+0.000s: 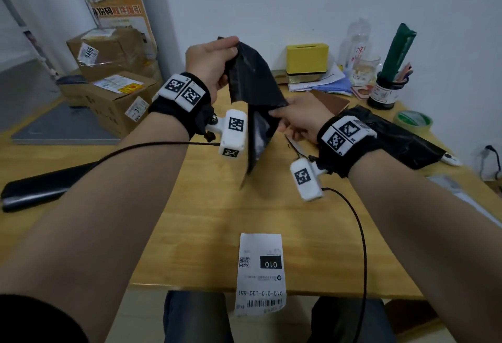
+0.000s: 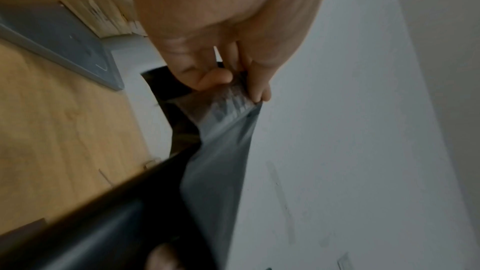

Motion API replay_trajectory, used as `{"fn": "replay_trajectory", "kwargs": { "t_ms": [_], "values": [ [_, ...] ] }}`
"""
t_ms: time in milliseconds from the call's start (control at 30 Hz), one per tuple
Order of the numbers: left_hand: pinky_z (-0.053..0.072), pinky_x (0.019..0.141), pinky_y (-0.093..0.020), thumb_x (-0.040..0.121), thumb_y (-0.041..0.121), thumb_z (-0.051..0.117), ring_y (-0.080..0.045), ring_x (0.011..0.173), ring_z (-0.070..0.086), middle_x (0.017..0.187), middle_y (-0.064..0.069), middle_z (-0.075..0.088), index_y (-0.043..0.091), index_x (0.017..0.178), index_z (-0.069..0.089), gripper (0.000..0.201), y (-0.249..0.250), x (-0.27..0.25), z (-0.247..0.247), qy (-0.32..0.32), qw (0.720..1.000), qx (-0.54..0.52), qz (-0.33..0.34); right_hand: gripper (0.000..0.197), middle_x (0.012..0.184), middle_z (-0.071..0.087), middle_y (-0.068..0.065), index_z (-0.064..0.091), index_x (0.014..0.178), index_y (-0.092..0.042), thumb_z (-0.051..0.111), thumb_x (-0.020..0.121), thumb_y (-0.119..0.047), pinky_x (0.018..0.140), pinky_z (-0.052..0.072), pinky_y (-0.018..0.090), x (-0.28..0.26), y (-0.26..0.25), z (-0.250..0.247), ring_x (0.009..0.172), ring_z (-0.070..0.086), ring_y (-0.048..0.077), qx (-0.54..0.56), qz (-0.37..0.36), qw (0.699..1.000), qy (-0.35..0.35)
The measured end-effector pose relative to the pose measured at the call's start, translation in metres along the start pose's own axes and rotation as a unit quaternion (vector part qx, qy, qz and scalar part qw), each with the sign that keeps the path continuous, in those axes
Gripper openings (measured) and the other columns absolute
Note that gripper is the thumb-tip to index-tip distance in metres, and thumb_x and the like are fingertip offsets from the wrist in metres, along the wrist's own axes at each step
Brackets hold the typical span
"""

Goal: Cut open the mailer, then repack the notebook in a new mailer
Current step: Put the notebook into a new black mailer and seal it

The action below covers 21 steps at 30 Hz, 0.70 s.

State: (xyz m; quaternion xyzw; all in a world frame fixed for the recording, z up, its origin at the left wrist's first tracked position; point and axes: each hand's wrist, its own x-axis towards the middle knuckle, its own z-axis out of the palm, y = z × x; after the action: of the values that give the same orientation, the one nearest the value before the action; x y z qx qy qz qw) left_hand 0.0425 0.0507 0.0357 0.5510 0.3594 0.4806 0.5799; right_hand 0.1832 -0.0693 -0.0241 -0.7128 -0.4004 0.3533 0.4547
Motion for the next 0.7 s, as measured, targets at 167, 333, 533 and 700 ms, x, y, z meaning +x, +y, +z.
{"fn": "replay_trajectory", "kwargs": {
  "t_ms": [167,333,533,700],
  "values": [
    [0.049,0.055,-0.02,0.089,0.008,0.066,-0.011,0.075,0.067,0.091,0.0,0.075,0.022,0.094,0.077,0.018,0.001,0.012,-0.028,0.05,0.992,-0.112,0.039,0.024,0.122,0.069,0.016,0.063,0.123,-0.015,0.049,0.105,-0.01,0.075,0.064,0.044,0.032,-0.025,0.01,0.098,0.073,0.038,0.131,-0.075,0.988,0.019],
    [0.037,0.042,-0.022,0.085,0.014,0.07,-0.014,0.06,0.056,0.085,-0.005,0.072,0.02,0.094,0.077,0.012,-0.032,0.016,-0.063,0.132,0.985,-0.11,-0.015,0.032,0.118,0.065,0.007,0.066,0.125,-0.022,0.049,0.102,-0.008,0.082,0.063,0.048,0.068,-0.021,0.023,0.101,0.068,0.03,0.091,-0.071,0.993,0.021],
    [0.04,0.056,-0.026,0.091,0.011,0.062,-0.021,0.09,0.075,0.109,-0.006,0.073,0.015,0.1,0.064,0.01,-0.091,-0.022,-0.082,0.082,0.977,-0.024,-0.194,0.065,0.15,0.043,0.014,0.041,0.153,-0.034,0.044,0.1,0.004,0.089,0.06,0.052,0.08,0.009,0.041,0.122,0.058,0.04,0.041,0.06,0.995,-0.072],
    [0.045,0.049,-0.025,0.096,0.013,0.053,-0.028,0.092,0.074,0.123,-0.005,0.059,0.009,0.125,0.055,0.03,-0.112,-0.049,-0.076,0.012,0.949,-0.018,-0.315,0.054,0.153,0.041,0.014,0.044,0.149,-0.021,0.053,0.1,-0.002,0.09,0.058,0.047,0.067,0.029,0.042,0.126,0.055,0.041,0.037,0.12,0.989,-0.083]
  ]
}}
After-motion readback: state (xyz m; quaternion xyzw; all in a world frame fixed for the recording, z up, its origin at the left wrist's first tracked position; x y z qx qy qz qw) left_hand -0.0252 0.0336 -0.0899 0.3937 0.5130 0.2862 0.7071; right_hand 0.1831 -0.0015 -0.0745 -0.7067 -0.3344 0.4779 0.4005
